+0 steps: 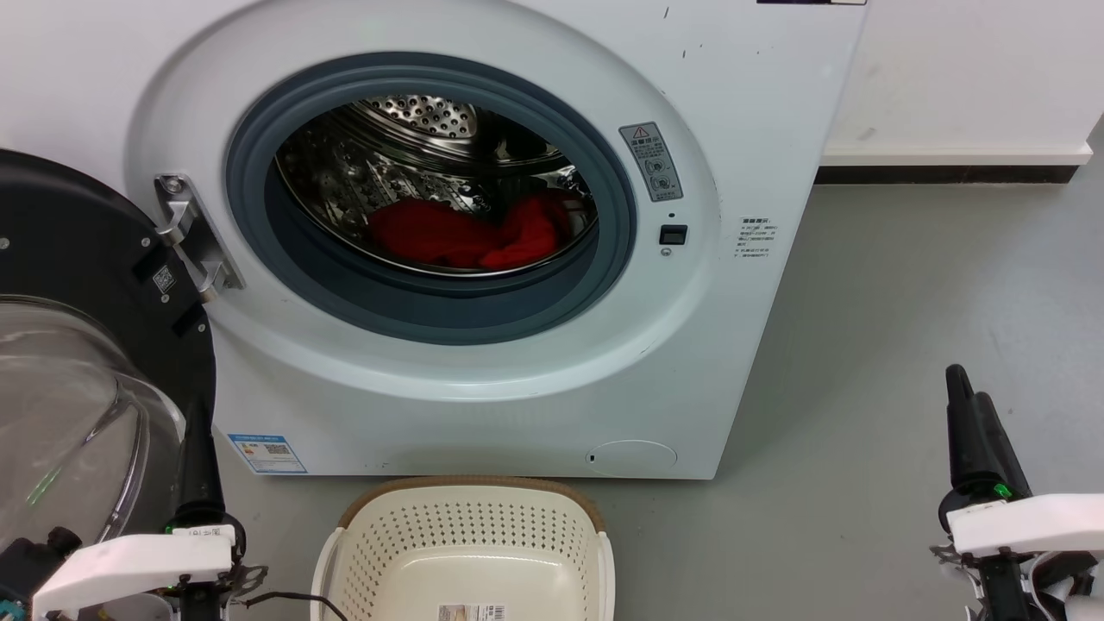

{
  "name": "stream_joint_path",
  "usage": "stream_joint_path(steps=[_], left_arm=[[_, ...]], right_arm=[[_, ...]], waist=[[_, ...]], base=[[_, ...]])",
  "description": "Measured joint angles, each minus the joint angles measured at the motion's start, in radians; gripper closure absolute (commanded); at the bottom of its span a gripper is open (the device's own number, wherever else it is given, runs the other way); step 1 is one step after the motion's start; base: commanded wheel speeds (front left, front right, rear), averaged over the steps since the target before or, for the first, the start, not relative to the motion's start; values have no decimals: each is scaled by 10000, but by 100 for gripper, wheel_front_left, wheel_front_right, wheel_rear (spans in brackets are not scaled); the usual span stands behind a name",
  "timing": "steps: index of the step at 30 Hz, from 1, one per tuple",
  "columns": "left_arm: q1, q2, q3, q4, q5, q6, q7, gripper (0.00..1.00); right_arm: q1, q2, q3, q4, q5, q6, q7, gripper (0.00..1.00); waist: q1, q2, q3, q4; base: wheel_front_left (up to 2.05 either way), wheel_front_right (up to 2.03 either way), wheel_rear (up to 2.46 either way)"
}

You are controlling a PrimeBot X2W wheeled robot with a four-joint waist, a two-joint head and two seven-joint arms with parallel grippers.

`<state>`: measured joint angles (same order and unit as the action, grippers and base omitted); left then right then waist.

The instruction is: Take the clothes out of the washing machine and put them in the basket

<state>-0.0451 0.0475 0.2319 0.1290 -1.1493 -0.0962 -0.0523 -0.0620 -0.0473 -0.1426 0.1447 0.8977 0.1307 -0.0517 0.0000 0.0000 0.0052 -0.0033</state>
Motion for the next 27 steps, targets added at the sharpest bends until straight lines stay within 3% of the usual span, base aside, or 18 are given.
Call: stream_joint_path(steps=[13, 27], left_arm=[[283, 2, -558, -1127, 2050, 305, -399, 0], [616, 6, -1615, -1864, 5242, 650, -828, 0]], right_arm=[[41, 0, 472, -1225, -2767, 0, -374, 0], [260, -2, 880, -1814, -5461, 0, -817, 0]], waist=[[0, 0, 38, -25], [0, 0, 86, -54]], base=[[0, 0, 0], [0, 0, 0]])
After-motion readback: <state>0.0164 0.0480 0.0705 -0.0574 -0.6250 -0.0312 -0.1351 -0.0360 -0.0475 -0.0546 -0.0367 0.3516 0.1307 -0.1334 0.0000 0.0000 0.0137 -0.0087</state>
